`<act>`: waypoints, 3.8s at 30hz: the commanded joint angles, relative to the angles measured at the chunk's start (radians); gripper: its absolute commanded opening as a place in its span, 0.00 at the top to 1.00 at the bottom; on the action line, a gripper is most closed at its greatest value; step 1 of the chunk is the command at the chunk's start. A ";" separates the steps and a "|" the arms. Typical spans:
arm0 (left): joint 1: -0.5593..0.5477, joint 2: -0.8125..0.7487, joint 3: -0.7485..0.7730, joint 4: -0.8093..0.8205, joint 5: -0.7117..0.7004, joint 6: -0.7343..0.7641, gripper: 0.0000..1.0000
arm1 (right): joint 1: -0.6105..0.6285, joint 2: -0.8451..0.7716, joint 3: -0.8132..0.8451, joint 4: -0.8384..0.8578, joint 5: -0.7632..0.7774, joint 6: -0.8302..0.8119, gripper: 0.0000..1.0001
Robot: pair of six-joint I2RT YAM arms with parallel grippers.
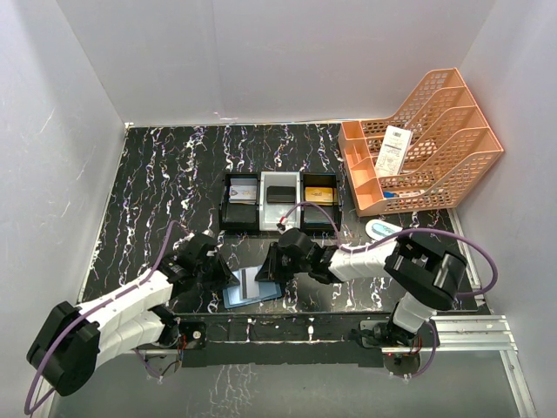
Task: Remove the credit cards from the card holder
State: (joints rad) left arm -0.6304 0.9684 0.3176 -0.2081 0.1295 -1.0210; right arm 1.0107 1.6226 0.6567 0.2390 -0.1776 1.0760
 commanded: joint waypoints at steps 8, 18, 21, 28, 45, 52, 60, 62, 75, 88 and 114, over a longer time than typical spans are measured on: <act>-0.004 0.038 -0.005 -0.108 -0.033 0.035 1.00 | -0.008 0.002 0.040 0.015 -0.018 -0.019 1.00; -0.005 -0.073 -0.017 -0.140 -0.063 0.007 1.00 | -0.012 -0.068 0.016 0.001 -0.073 -0.076 0.83; -0.005 -0.044 -0.016 -0.115 -0.041 0.006 1.00 | -0.012 -0.053 0.009 0.021 -0.086 -0.058 0.85; -0.005 -0.048 -0.005 -0.132 -0.050 0.020 1.00 | -0.012 -0.002 -0.004 0.039 -0.049 -0.009 0.75; -0.005 -0.046 -0.010 -0.153 -0.050 0.030 1.00 | -0.013 0.004 -0.010 0.086 -0.078 -0.008 0.86; -0.005 -0.083 0.029 -0.244 -0.106 0.029 1.00 | -0.013 0.021 -0.006 0.073 -0.044 0.003 0.74; -0.005 -0.150 0.101 -0.349 -0.152 0.014 0.92 | -0.013 0.056 0.003 0.089 -0.072 0.013 0.77; -0.005 -0.153 0.121 -0.377 -0.166 0.008 0.91 | -0.012 0.048 0.004 0.087 -0.068 0.007 0.77; -0.006 -0.085 0.028 -0.132 0.034 0.042 0.93 | -0.009 0.076 0.061 0.129 -0.158 -0.033 0.76; -0.007 -0.130 0.016 -0.265 -0.042 0.013 0.97 | 0.005 0.153 0.105 0.015 -0.082 -0.026 0.73; -0.019 -0.113 -0.023 -0.266 -0.027 -0.014 0.98 | 0.004 0.126 0.056 0.135 -0.138 -0.012 0.83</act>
State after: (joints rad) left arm -0.6449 0.8509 0.3141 -0.3916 0.1528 -1.0458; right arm 1.0126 1.7752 0.7250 0.3305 -0.3134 1.0760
